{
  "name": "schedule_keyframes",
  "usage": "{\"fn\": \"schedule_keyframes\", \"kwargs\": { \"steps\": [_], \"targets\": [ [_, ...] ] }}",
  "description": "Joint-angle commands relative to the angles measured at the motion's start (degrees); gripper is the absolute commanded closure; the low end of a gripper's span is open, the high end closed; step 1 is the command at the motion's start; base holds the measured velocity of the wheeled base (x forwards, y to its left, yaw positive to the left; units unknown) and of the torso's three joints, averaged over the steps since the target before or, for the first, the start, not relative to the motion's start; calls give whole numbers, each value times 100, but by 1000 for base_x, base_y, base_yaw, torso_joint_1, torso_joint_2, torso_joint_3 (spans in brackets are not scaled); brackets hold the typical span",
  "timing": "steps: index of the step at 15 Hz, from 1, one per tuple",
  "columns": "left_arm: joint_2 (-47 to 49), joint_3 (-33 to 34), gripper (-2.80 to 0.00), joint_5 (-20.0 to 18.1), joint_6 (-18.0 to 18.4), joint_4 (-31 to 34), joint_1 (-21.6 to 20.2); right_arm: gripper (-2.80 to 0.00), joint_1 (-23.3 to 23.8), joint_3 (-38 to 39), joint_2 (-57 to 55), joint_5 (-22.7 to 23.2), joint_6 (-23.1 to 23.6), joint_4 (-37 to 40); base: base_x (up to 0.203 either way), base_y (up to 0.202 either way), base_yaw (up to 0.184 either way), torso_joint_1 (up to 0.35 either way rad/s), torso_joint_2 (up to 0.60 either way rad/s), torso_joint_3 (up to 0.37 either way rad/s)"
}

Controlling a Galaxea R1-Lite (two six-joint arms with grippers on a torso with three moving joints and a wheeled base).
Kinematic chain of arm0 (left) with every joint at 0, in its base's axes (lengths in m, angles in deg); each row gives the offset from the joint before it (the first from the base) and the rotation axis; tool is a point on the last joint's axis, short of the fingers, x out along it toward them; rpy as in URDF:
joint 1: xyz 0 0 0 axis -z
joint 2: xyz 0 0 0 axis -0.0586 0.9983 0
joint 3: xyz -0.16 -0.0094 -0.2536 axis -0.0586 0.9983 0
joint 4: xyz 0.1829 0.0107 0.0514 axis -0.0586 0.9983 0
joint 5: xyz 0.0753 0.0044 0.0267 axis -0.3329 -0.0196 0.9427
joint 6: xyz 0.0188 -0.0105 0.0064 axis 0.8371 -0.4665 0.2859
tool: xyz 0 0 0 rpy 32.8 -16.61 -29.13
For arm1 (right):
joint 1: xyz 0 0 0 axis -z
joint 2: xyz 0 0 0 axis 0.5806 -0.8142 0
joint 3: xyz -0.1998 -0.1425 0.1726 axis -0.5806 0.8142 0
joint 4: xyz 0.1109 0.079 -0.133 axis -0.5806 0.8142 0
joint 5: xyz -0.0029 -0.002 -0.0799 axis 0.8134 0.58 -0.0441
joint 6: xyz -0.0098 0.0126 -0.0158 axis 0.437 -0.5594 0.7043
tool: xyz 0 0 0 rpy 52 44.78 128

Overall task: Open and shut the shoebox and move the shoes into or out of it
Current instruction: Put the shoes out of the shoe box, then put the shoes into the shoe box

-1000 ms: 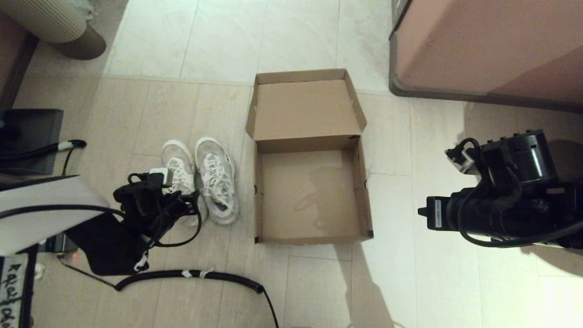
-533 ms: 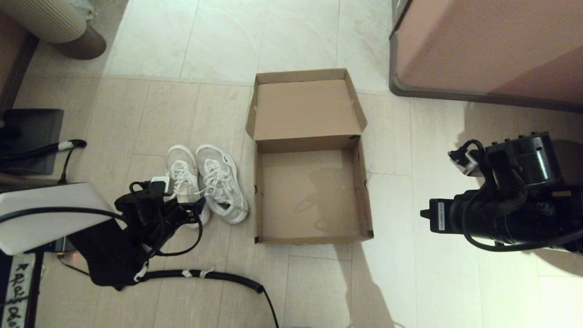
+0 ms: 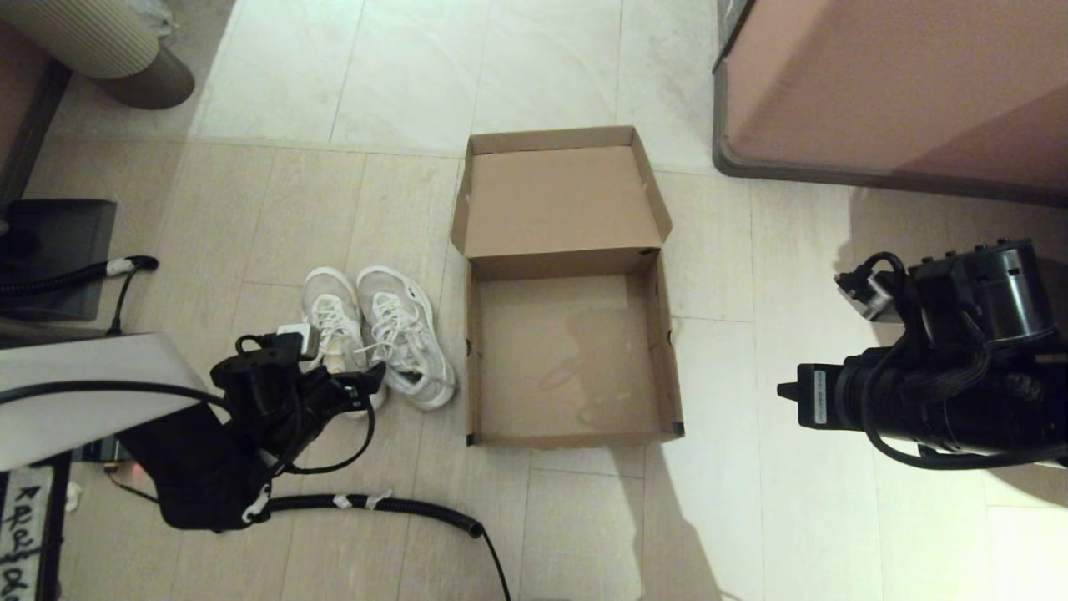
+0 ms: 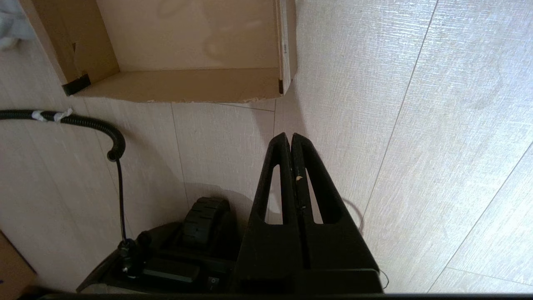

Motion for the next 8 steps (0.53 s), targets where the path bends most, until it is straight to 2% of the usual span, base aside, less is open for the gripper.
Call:
{"fn": "schedule_keyframes", "kwargs": {
  "steps": [1,7,8],
  "targets": [
    [211,-70,-280,2,-8,-44,-3,0,-4,10,13,-2,-9,-6,0,0,0,0,0,0],
    [935,-877,-280,13,-3,-36,6,0,5,20,-118,15,-9,-6,0,0,0,0,0,0],
    [961,-919,0,20,0,-25,4,0,5,18,-119,23,-9,-6,0,0,0,0,0,0]
  ]
}}
